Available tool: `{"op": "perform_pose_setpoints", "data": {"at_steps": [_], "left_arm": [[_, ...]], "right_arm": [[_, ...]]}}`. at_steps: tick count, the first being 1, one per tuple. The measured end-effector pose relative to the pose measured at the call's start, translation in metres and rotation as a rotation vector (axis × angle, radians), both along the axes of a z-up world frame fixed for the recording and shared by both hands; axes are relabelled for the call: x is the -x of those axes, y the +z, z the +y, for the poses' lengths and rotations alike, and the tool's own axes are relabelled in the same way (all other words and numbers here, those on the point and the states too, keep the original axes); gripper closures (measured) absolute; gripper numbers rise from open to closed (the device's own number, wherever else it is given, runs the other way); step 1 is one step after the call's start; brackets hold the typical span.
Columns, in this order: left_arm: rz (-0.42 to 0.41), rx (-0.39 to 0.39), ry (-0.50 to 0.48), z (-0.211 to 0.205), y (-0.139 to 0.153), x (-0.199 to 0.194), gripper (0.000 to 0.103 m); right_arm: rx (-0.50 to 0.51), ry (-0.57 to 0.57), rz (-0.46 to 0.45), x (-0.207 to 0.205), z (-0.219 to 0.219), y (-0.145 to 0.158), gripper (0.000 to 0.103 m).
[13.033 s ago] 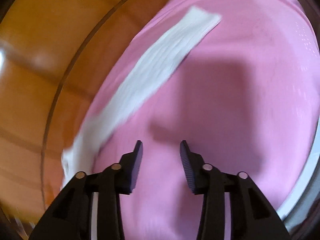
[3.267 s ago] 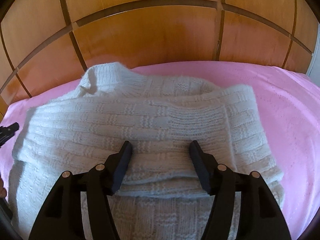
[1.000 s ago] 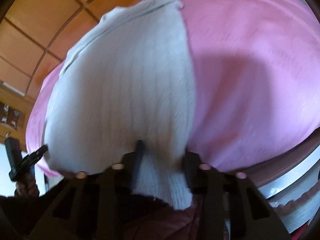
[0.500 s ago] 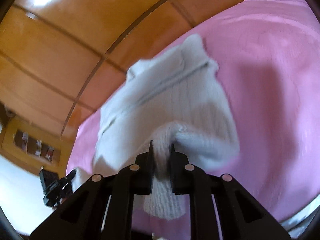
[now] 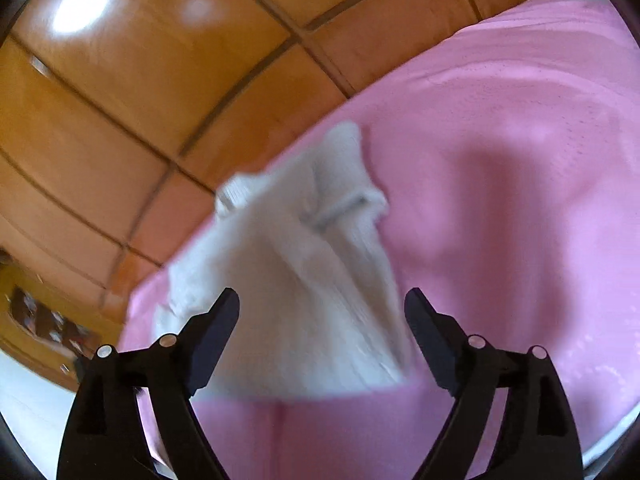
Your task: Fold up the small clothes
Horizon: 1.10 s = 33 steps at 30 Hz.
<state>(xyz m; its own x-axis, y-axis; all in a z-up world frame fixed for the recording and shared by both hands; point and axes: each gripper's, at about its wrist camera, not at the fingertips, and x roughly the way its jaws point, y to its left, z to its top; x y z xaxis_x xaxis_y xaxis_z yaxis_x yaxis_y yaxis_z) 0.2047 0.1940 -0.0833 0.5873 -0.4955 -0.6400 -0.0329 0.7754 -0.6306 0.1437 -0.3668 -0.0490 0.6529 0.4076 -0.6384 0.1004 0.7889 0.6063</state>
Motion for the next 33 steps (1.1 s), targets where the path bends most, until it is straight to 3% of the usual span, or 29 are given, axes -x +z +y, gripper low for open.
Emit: {"op": "perform_pose_setpoints", "data": {"at_steps": [2, 5, 6, 7, 8, 10, 14, 18, 24, 29, 33], "left_arm": [[0.006, -0.02, -0.044, -0.006, -0.013, 0.018, 0.043], [0.006, -0.043, -0.074, -0.021, -0.024, 0.022, 0.042], [-0.007, -0.063, -0.075, -0.026, -0.023, 0.023, 0.042], [-0.013, -0.077, -0.093, -0.033, -0.022, 0.021, 0.042], [-0.007, -0.083, -0.109, -0.038, -0.021, 0.017, 0.056], [0.012, -0.118, -0.124, -0.048, -0.019, 0.009, 0.082], [-0.009, -0.129, -0.118, -0.051, -0.013, 0.015, 0.089], [-0.031, -0.094, -0.137, -0.038, -0.007, 0.044, 0.091], [-0.044, -0.05, -0.157, -0.024, -0.001, 0.095, 0.092], [0.021, -0.016, -0.178, -0.012, -0.015, 0.154, 0.092], [0.057, -0.085, -0.172, -0.014, -0.02, 0.169, 0.087]], "right_arm": [[0.079, 0.029, 0.037, 0.008, 0.008, -0.014, 0.018], [0.16, 0.075, 0.078, 0.005, 0.027, -0.036, 0.025], [0.182, 0.071, 0.073, 0.003, 0.032, -0.039, 0.03], [0.206, 0.061, 0.057, -0.001, 0.038, -0.04, 0.043], [0.211, 0.058, 0.055, -0.006, 0.042, -0.04, 0.049], [0.192, 0.048, 0.081, -0.016, 0.046, -0.04, 0.08], [0.158, 0.057, 0.07, -0.009, 0.048, -0.026, 0.085], [0.096, 0.076, 0.043, 0.023, 0.04, -0.011, 0.087], [0.09, 0.116, 0.057, 0.075, 0.04, -0.006, 0.087], [0.118, 0.152, 0.13, 0.12, 0.033, -0.017, 0.087], [0.158, 0.164, 0.18, 0.139, 0.031, -0.025, 0.081]]}}
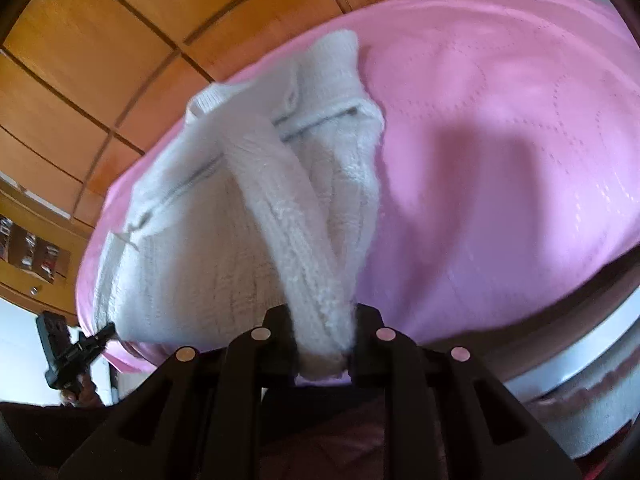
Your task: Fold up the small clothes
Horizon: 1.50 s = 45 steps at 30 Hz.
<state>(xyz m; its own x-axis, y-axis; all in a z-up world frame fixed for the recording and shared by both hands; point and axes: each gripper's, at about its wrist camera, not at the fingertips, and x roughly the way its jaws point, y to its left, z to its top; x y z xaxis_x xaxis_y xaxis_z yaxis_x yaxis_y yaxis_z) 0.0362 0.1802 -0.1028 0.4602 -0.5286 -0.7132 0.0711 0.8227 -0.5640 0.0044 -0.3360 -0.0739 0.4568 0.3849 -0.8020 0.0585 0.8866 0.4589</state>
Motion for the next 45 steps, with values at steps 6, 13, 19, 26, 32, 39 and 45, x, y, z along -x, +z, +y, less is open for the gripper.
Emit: {"op": "perform_pose_setpoints", "data": {"at_steps": [6, 13, 19, 26, 32, 39, 45], "left_arm": [[-0.164, -0.181, 0.033, -0.008, 0.041, -0.023, 0.047], [-0.201, -0.294, -0.053, -0.041, 0.038, -0.063, 0.046], [-0.209, -0.274, -0.083, -0.05, 0.026, -0.077, 0.097], [-0.275, -0.089, -0.039, -0.009, 0.059, -0.044, 0.098], [-0.343, -0.049, 0.009, -0.002, 0.085, -0.073, 0.098], [-0.346, -0.113, 0.056, -0.009, 0.093, -0.148, 0.098], [-0.272, -0.18, 0.089, -0.017, 0.074, -0.206, 0.098]], "right_arm": [[0.184, -0.044, -0.122, -0.017, 0.007, 0.032, 0.059], [0.367, 0.057, -0.236, -0.055, 0.05, 0.041, 0.055], [0.366, 0.081, -0.17, -0.072, 0.059, 0.022, 0.096], [0.267, 0.074, -0.269, -0.042, 0.038, 0.074, 0.097], [0.202, -0.001, -0.336, -0.085, 0.026, 0.1, 0.097], [0.18, -0.086, -0.323, -0.167, 0.017, 0.098, 0.097], [0.235, -0.152, -0.255, -0.225, 0.012, 0.072, 0.098]]}}
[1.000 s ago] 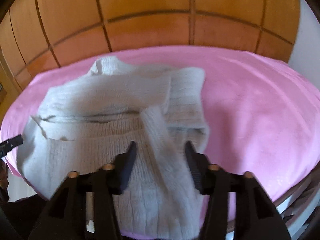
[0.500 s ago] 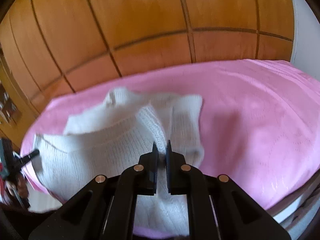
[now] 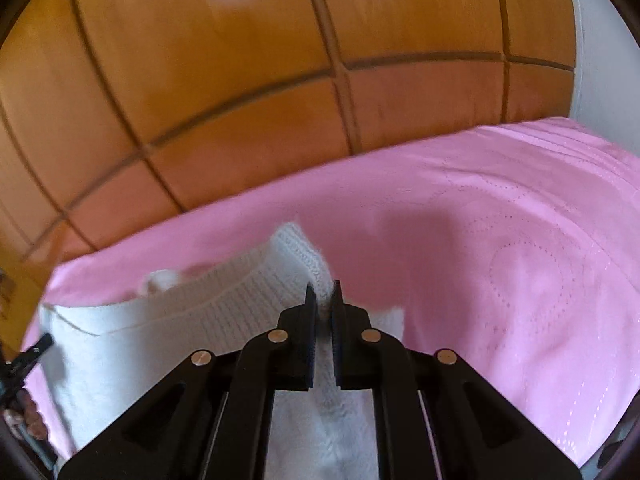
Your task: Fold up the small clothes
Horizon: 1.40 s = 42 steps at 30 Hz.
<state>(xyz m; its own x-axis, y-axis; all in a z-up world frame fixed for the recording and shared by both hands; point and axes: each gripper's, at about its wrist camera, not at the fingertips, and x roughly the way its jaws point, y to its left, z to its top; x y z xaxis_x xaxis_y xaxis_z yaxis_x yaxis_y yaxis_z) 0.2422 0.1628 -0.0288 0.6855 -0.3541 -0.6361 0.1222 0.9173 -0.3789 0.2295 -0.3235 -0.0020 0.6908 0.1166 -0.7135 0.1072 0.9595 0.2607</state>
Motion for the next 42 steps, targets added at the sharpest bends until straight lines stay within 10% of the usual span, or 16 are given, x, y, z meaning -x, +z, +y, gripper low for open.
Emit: {"op": "perform_pose_setpoints", "data": {"at_steps": [6, 9, 15, 19, 22, 24, 27, 36, 42], "left_arm": [[0.149, -0.135, 0.04, -0.017, -0.039, -0.035, 0.097], [0.115, -0.201, 0.078, -0.019, -0.029, -0.028, 0.085], [-0.018, -0.104, -0.023, -0.031, 0.009, 0.002, 0.084], [0.001, -0.102, -0.144, -0.068, -0.001, 0.007, 0.048], [0.078, -0.122, -0.187, -0.086, -0.024, -0.002, 0.048], [0.107, -0.118, -0.186, -0.091, -0.038, -0.006, 0.056], [0.067, -0.151, -0.164, -0.094, -0.041, -0.002, 0.097], [-0.073, -0.119, -0.079, -0.085, -0.009, -0.01, 0.1], [0.056, -0.172, -0.042, -0.091, -0.044, -0.051, 0.1]], "right_arm": [[0.056, -0.024, 0.105, -0.029, 0.006, -0.043, 0.094], [0.11, -0.021, 0.059, -0.018, 0.011, -0.032, 0.071], [0.073, 0.087, -0.05, 0.017, 0.041, 0.001, 0.06], [0.056, 0.213, -0.005, 0.025, 0.084, -0.011, 0.06], [0.048, 0.252, 0.065, 0.022, 0.104, -0.03, 0.058], [0.057, 0.256, 0.102, 0.019, 0.112, -0.044, 0.06], [0.068, 0.262, 0.094, 0.017, 0.112, -0.045, 0.093], [0.062, 0.231, -0.045, 0.019, 0.101, 0.001, 0.099], [0.096, 0.179, 0.07, -0.019, 0.109, -0.042, 0.099]]}}
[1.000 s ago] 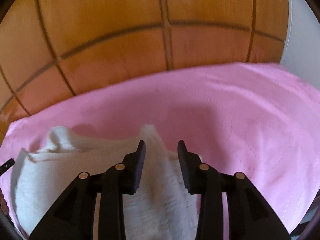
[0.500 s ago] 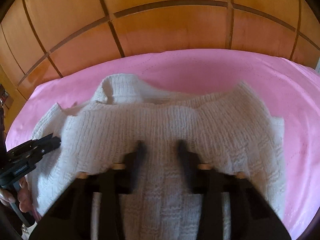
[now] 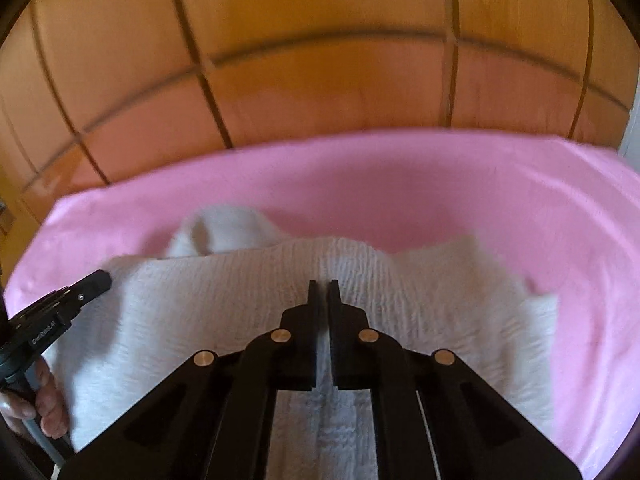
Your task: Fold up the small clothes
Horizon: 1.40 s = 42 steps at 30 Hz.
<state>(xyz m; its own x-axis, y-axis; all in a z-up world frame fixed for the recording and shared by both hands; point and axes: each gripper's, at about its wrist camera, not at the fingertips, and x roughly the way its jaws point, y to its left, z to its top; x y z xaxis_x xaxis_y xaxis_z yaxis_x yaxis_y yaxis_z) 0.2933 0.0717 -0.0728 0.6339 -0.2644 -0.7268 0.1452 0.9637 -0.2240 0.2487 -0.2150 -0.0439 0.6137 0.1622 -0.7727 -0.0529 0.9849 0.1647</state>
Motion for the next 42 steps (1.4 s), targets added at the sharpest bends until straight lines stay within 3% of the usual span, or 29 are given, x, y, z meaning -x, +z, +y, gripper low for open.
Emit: {"op": "perform_pose_setpoints", "data": {"at_steps": [3, 7, 8, 9, 10, 11, 12, 15, 20, 23, 27, 29, 30, 31, 32, 35, 42], "left_arm": [[0.045, -0.022, 0.028, 0.002, -0.021, -0.011, 0.1], [0.048, -0.049, 0.047, 0.001, -0.011, -0.004, 0.1], [0.036, -0.075, 0.058, 0.0, -0.005, 0.002, 0.092], [0.027, -0.089, 0.065, -0.001, 0.0, 0.008, 0.084], [0.011, -0.087, 0.072, 0.002, 0.006, 0.018, 0.066], [-0.007, -0.076, 0.083, 0.005, 0.011, 0.028, 0.05], [-0.021, -0.071, 0.095, 0.009, 0.013, 0.036, 0.047], [-0.037, -0.048, 0.149, 0.03, 0.022, 0.061, 0.047], [-0.01, 0.064, 0.271, 0.091, 0.019, 0.108, 0.047], [0.011, 0.111, 0.305, 0.12, 0.012, 0.141, 0.047], [0.015, 0.144, 0.287, 0.125, 0.005, 0.175, 0.047], [0.028, 0.127, 0.274, 0.12, -0.001, 0.179, 0.047], [0.048, 0.087, 0.276, 0.114, -0.006, 0.178, 0.047], [0.089, -0.002, 0.291, 0.107, -0.016, 0.174, 0.047], [0.118, -0.03, 0.299, 0.105, -0.025, 0.171, 0.047], [0.112, 0.01, 0.323, 0.107, -0.022, 0.175, 0.047], [-0.001, -0.039, 0.335, 0.103, 0.021, 0.187, 0.044]], "right_arm": [[0.041, -0.012, 0.006, -0.006, 0.005, -0.018, 0.099], [0.076, -0.007, 0.003, -0.005, 0.01, -0.014, 0.094], [0.064, -0.006, 0.001, -0.003, 0.008, -0.011, 0.092], [0.049, -0.009, -0.008, 0.002, 0.005, -0.006, 0.084], [0.037, -0.011, -0.019, 0.007, 0.005, -0.003, 0.072], [0.019, -0.007, -0.036, 0.014, 0.006, 0.002, 0.066], [0.009, 0.0, -0.051, 0.022, 0.007, 0.008, 0.063], [-0.017, 0.05, -0.092, 0.052, 0.015, 0.023, 0.06], [-0.062, 0.197, -0.11, 0.106, 0.044, 0.028, 0.057], [-0.089, 0.264, -0.097, 0.127, 0.062, 0.022, 0.057], [-0.083, 0.309, -0.061, 0.147, 0.083, 0.007, 0.056], [-0.066, 0.305, -0.04, 0.152, 0.085, -0.004, 0.055], [-0.037, 0.3, -0.04, 0.153, 0.086, -0.009, 0.055], [-0.006, 0.298, -0.023, 0.152, 0.085, -0.019, 0.055], [-0.004, 0.297, -0.002, 0.149, 0.081, -0.028, 0.055], [-0.048, 0.294, -0.014, 0.151, 0.072, -0.034, 0.055], [-0.053, 0.277, -0.049, 0.163, 0.068, -0.005, 0.046]]}}
